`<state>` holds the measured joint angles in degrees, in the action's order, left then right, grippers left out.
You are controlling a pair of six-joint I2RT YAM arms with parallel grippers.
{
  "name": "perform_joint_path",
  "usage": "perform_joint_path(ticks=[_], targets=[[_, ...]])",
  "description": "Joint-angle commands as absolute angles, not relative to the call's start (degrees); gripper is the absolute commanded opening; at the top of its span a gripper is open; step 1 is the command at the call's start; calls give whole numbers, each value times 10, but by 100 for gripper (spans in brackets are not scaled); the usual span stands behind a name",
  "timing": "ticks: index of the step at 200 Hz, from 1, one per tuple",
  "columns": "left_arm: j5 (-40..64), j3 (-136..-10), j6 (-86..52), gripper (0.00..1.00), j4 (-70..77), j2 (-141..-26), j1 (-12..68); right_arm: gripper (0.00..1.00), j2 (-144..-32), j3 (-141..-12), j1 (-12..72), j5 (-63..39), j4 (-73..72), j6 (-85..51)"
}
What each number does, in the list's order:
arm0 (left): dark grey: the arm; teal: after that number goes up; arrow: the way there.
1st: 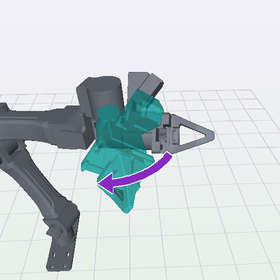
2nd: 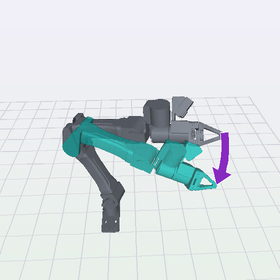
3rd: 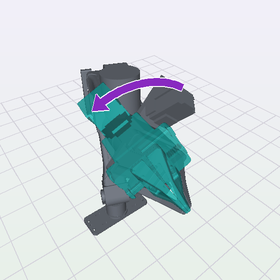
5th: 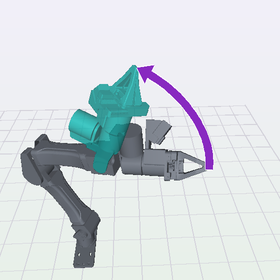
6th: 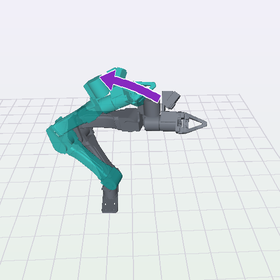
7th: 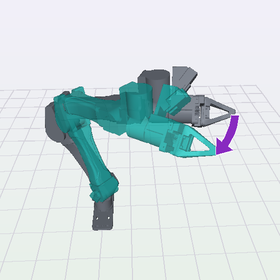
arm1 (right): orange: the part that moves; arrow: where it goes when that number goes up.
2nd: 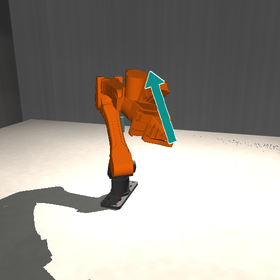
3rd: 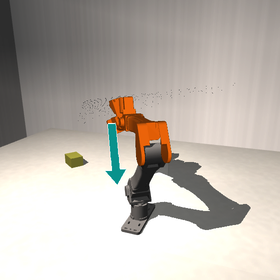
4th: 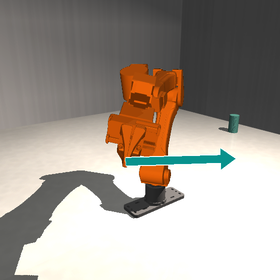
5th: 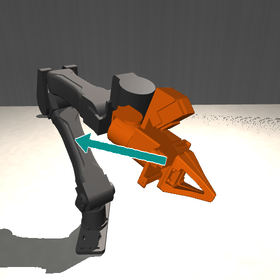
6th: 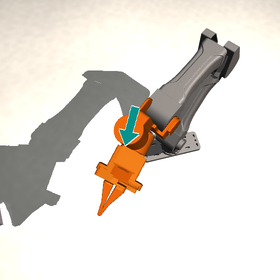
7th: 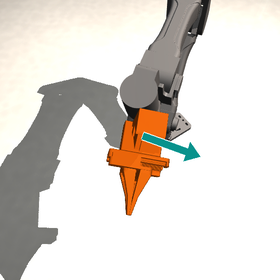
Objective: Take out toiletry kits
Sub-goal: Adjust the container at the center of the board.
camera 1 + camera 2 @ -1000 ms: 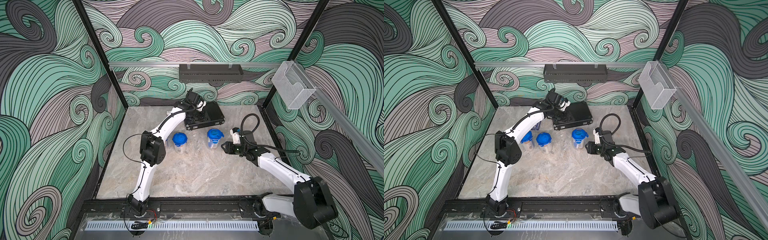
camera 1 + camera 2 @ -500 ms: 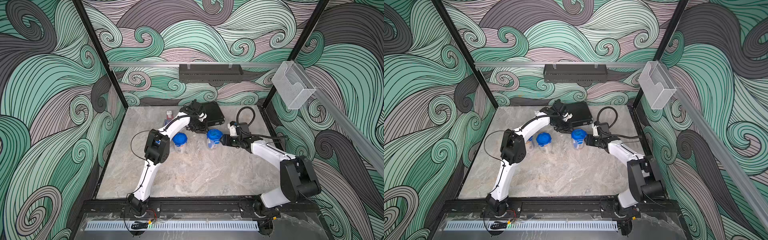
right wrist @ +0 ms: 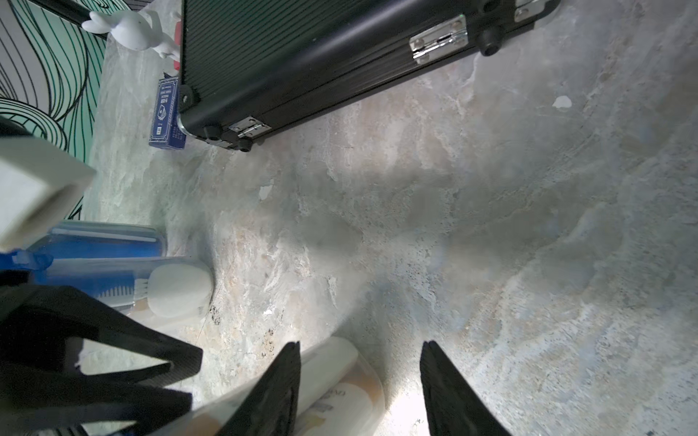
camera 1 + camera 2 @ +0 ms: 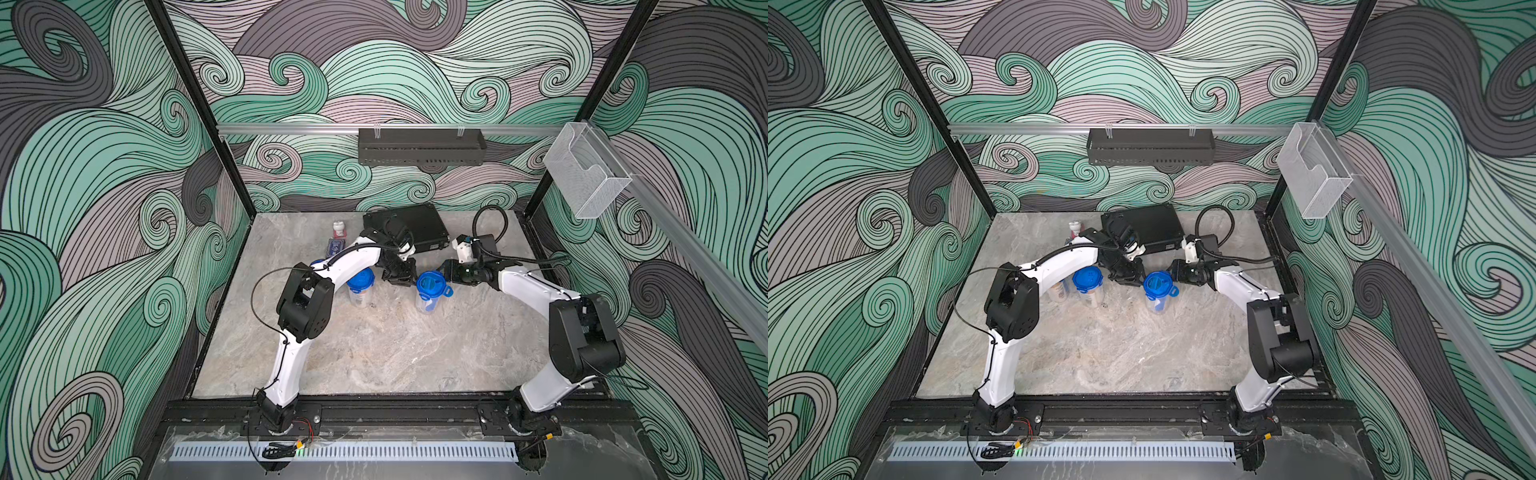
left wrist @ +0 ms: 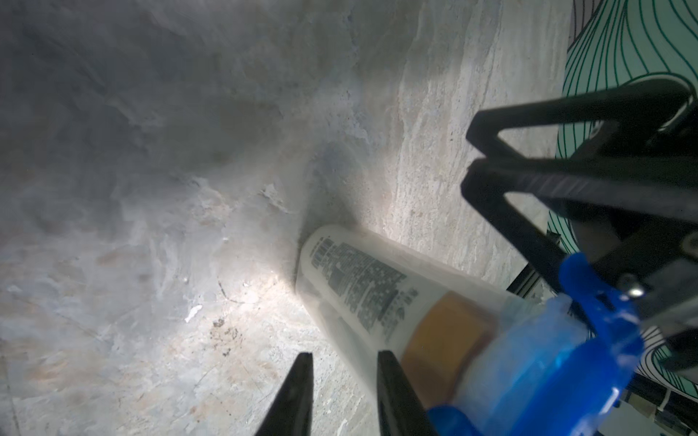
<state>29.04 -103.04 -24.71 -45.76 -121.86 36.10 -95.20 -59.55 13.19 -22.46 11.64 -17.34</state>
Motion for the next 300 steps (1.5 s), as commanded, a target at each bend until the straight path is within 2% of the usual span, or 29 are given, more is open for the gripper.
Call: perform_joint_path(ticks=[1, 73, 123, 146, 194, 224, 300], targets=[[307, -1018, -258, 32, -435, -1185, 373, 54, -962, -611, 127, -258, 125, -166], [280, -977, -256, 34, -435, -1158, 377, 57, -953, -593, 94, -234, 130, -174], [236, -979, -246, 35, -483, -1142, 372, 63, -899, -564, 71, -131, 174, -201], [232, -976, -240, 35, -492, -1128, 371, 64, -867, -542, 70, -121, 186, -213], [225, -975, -228, 35, -506, -1111, 368, 63, -814, -498, 69, -150, 185, -220], [224, -971, -225, 33, -509, -1100, 367, 60, -838, -513, 75, -212, 183, -222], [224, -958, -223, 30, -512, -1082, 366, 57, -895, -552, 112, -252, 169, -216]])
